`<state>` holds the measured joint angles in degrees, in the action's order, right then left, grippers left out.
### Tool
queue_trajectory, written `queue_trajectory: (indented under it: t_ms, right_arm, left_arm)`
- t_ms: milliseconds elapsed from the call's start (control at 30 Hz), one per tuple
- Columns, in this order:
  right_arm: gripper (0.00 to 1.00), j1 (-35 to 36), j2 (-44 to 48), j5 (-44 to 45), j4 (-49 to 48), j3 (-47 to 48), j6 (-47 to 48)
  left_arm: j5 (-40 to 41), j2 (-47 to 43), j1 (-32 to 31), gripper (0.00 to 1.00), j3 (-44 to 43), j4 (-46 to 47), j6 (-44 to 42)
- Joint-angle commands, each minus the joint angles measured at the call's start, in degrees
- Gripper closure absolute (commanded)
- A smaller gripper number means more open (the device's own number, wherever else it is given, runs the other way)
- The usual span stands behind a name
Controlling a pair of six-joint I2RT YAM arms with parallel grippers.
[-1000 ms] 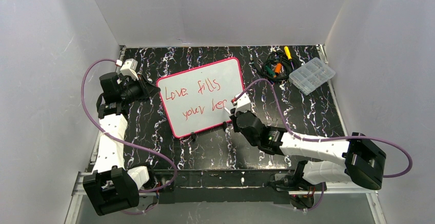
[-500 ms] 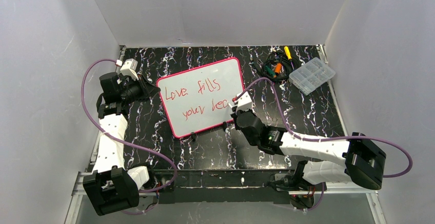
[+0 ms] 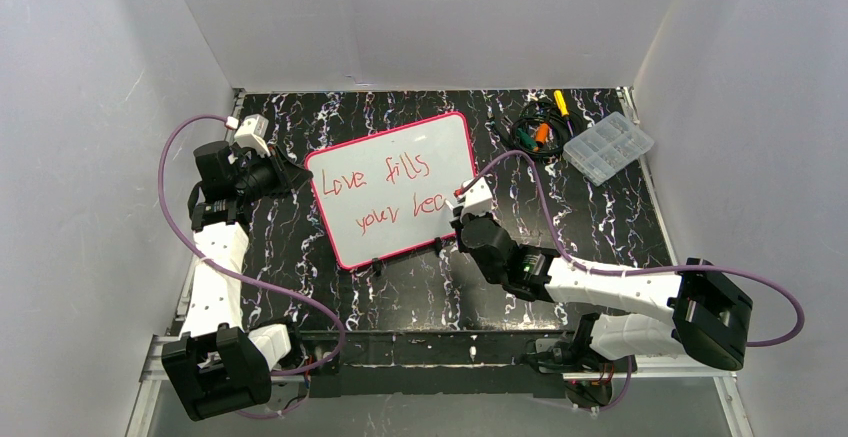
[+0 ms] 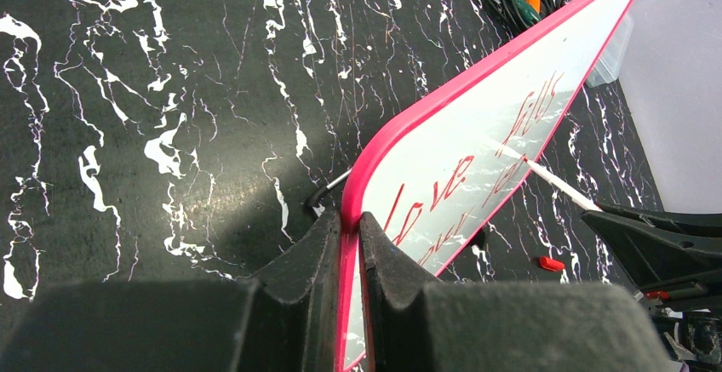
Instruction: Write a sentence on the whiteboard
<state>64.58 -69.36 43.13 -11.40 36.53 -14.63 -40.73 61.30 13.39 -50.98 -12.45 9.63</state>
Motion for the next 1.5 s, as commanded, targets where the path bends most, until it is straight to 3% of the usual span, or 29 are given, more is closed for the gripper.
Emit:
queue_trajectory:
  t_ms: [0,633,1167,1467]
  right_arm:
    - [0.99,-0.1,0.6,-0.6,1.2,-0.9,-3.0]
    - [0.99,0.6,2.9,3.1,4.9,-1.0,-4.1]
    - [0.99,0.2,1.1,3.5,-6.1,3.6,4.0]
    - [0.99,-0.2,-0.8,2.8,-5.9,4.2,4.0]
  left_arm:
    - [-1.1,-1.0,0.0,0.98,0.7,-0.5,0.1]
    - [-1.1,-0.9,0.0,0.98,0.6,-0.5,0.0]
    - [-1.2,-0.8,-0.1,0.98,0.6,-0.5,0.1]
    - [-1.3,-1.0,0.0,0.98,0.7,-0.5,0.1]
